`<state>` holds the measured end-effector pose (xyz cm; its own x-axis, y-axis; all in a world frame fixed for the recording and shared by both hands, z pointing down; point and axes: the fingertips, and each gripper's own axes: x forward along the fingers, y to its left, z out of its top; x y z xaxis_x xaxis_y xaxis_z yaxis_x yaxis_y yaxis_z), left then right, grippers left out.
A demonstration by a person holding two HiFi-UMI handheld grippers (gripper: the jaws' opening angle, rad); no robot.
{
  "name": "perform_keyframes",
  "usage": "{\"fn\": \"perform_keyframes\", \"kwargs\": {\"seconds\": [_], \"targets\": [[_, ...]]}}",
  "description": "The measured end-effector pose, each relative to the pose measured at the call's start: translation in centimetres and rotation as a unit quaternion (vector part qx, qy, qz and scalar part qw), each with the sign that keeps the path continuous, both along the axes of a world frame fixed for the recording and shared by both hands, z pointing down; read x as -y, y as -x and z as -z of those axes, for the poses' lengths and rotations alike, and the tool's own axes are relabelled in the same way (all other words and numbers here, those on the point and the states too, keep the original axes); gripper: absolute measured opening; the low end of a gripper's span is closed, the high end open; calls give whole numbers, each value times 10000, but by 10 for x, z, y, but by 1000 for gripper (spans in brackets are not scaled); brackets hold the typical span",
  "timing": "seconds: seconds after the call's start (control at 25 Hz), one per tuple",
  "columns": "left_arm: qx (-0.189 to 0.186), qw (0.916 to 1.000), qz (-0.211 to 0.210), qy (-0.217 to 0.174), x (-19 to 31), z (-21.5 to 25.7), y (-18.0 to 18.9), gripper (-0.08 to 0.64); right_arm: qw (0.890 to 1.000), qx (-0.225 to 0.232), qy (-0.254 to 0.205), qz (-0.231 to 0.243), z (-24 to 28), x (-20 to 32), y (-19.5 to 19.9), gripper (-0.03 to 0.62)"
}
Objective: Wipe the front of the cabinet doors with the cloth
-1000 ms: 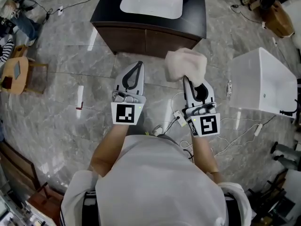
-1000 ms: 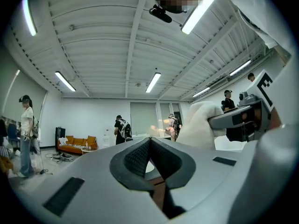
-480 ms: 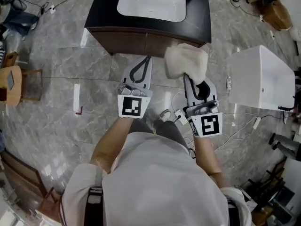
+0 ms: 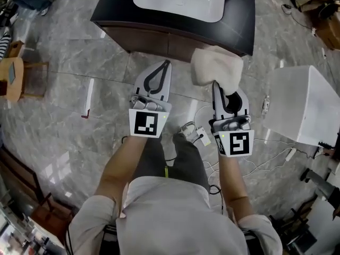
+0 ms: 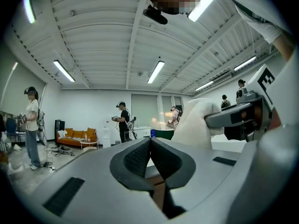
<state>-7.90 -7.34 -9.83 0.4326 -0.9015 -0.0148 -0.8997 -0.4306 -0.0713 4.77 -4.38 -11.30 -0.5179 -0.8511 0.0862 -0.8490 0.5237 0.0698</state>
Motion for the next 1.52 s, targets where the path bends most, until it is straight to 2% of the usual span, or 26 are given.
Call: {"fn": "perform_keyframes", "kwargs": {"seconds": [0.2, 0.36, 0.44, 0.76, 0.96, 1.16, 1.4, 1.52], "targets": [[-51, 9996, 263, 71, 19, -70, 7, 18, 9999, 24, -84, 134, -68, 25, -2, 80], [379, 9991, 191, -20, 32, -134, 7, 18, 9995, 107, -186, 210, -126, 40, -2, 80], [471, 9987, 178, -38, 40, -168, 11, 18, 9991, 150, -266, 302, -155, 48, 4, 80], [249, 9992, 276, -150, 70, -286, 17, 18, 9958, 202, -576, 679, -263, 83, 28, 80], [59, 9987, 295, -405, 96, -336, 18, 18, 9937, 267, -767, 771, -314, 105, 42, 80], [118, 9963, 229, -815, 115, -378, 23, 18, 9889, 378, -1110, 907, -361, 127, 60, 80], [316, 9924, 103, -1186, 124, -437, 23, 18, 9783, 404, -1648, 1188, -408, 140, 67, 80], [150, 9893, 72, -1449, 126, -451, 21, 18, 9733, 277, -1903, 1253, -424, 140, 67, 80]]}}
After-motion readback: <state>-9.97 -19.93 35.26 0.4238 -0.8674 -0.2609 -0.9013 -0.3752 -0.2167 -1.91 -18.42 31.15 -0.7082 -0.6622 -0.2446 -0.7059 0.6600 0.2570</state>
